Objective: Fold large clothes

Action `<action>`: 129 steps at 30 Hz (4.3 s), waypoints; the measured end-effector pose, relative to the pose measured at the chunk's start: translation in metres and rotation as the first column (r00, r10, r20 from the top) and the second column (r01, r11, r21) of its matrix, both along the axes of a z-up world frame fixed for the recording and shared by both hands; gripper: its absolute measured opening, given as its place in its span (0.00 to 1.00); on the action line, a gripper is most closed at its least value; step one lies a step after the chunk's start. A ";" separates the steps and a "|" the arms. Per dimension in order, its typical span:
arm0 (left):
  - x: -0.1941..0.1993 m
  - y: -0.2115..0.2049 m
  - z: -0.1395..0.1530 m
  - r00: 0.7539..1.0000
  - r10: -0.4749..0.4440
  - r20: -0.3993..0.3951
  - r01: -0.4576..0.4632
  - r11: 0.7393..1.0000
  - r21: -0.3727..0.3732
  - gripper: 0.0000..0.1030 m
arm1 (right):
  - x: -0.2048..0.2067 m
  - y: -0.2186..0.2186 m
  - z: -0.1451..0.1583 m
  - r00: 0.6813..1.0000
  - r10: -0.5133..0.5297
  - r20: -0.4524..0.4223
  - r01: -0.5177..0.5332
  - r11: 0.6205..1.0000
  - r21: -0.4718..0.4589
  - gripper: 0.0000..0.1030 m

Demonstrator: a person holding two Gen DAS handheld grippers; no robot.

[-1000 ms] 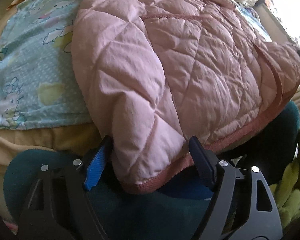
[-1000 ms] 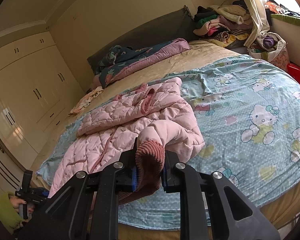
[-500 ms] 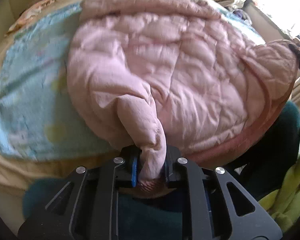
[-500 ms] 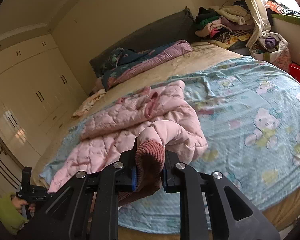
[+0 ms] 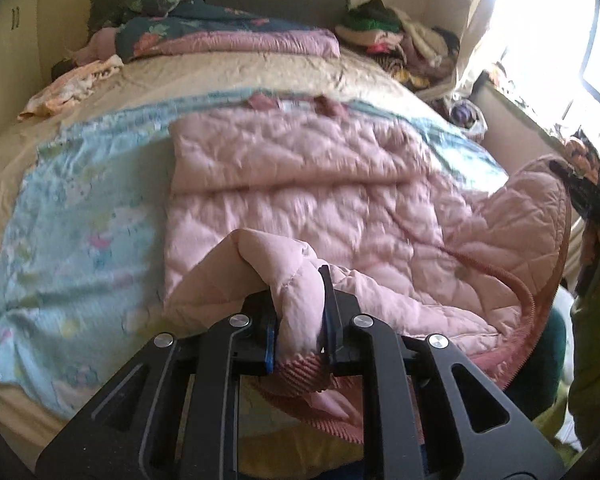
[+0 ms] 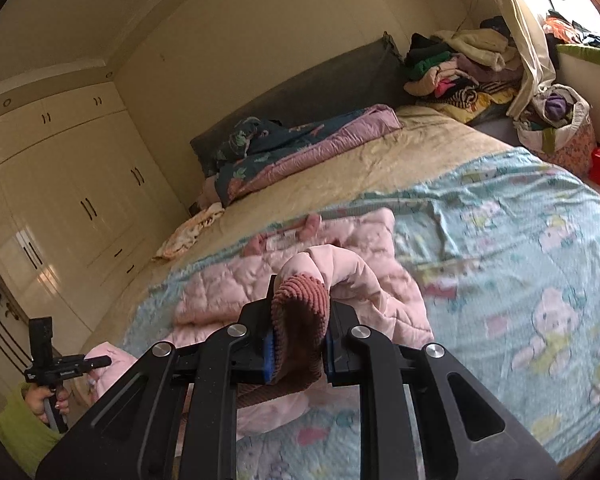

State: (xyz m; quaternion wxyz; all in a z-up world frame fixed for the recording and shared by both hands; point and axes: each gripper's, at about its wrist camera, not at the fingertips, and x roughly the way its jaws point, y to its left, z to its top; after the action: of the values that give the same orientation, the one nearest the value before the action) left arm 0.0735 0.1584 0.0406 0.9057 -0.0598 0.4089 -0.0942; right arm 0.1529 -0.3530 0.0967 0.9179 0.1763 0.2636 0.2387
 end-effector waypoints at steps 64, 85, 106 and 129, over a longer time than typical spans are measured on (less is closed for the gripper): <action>0.262 0.093 -0.020 0.958 0.275 -0.078 -0.280 0.957 -0.068 0.17 | 0.293 0.042 -0.029 0.972 -0.063 -0.225 0.078 0.995 0.060 0.58; 0.221 0.120 -0.001 0.941 0.328 0.085 -0.319 0.942 -0.107 0.91 | 0.304 0.089 -0.104 0.972 -0.103 -0.209 0.010 0.915 -0.403 0.82; 0.289 0.084 -0.050 0.952 0.302 0.055 -0.304 0.952 0.033 0.18 | 0.337 0.099 -0.082 0.974 -0.222 -0.050 0.178 0.882 -0.436 0.19; 0.317 0.104 -0.096 0.890 0.454 -0.050 -0.455 0.891 -0.013 0.58 | 0.384 0.112 -0.162 0.921 -0.306 -0.240 0.138 0.835 -0.533 0.37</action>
State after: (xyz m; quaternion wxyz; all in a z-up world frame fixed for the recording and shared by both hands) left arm 0.3907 0.2624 -0.0549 0.8924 -0.1666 0.4029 0.1165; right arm 0.5372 -0.2413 -0.0653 0.8991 -0.0051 0.4373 0.0204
